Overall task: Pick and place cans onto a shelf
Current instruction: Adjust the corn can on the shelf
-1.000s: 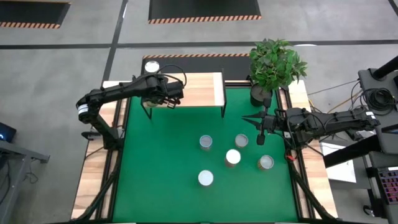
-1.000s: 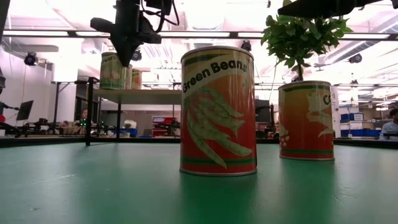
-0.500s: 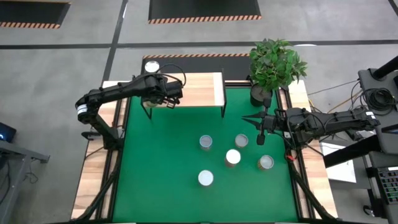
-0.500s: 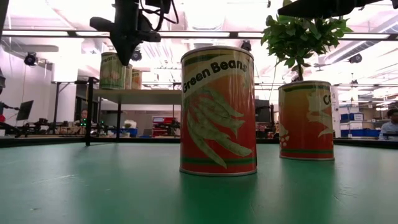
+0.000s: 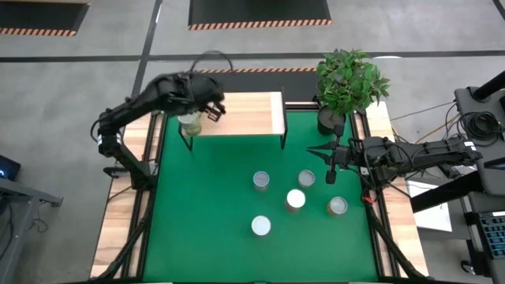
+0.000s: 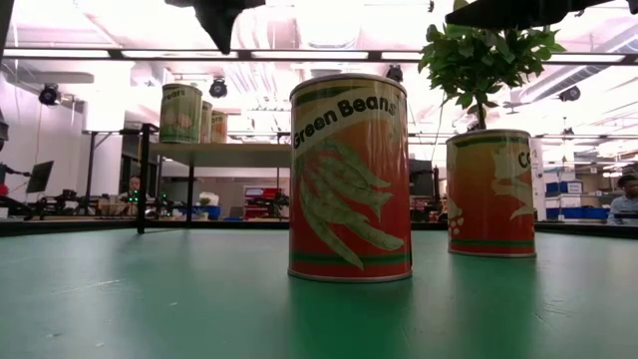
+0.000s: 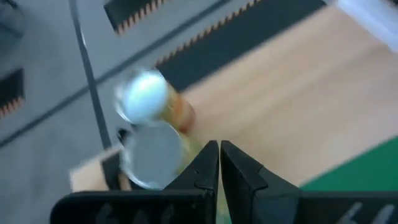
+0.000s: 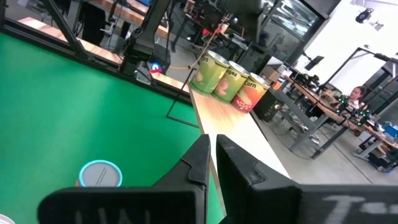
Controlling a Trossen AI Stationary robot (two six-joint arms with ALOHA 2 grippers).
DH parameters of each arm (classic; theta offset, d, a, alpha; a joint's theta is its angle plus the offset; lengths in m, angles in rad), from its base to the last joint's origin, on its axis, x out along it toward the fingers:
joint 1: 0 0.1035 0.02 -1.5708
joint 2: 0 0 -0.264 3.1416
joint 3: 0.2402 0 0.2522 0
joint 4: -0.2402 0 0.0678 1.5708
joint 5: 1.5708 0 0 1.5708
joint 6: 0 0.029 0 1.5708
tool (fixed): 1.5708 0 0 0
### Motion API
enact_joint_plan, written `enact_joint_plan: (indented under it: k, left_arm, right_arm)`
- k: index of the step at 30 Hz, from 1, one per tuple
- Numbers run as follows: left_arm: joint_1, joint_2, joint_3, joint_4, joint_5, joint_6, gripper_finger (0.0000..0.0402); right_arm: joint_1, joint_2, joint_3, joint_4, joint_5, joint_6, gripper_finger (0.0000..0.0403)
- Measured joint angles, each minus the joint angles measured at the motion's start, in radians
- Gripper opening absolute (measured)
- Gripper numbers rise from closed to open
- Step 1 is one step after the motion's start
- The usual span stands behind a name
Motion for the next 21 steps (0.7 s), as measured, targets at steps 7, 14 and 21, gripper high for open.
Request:
enact_joint_plan:
  k: [7, 14, 21]
  left_arm:
    - [0.117, 0.0, 0.051, 0.072, 0.039, 0.174, 0.0]
    - [0.216, 0.017, -0.091, 0.336, 0.286, 0.32, 0.0]
    - [0.291, 0.069, -0.18, 0.364, 0.284, 0.347, 0.0]
  right_arm:
    - [0.0, 0.0, 0.0, 0.014, 0.0, 0.0, 0.0018]
    - [0.0, 0.0, 0.0, 0.015, 0.0, 0.0, 0.0018]
    - [0.0, 0.0, 0.0, 0.013, 0.017, 0.0, 0.0018]
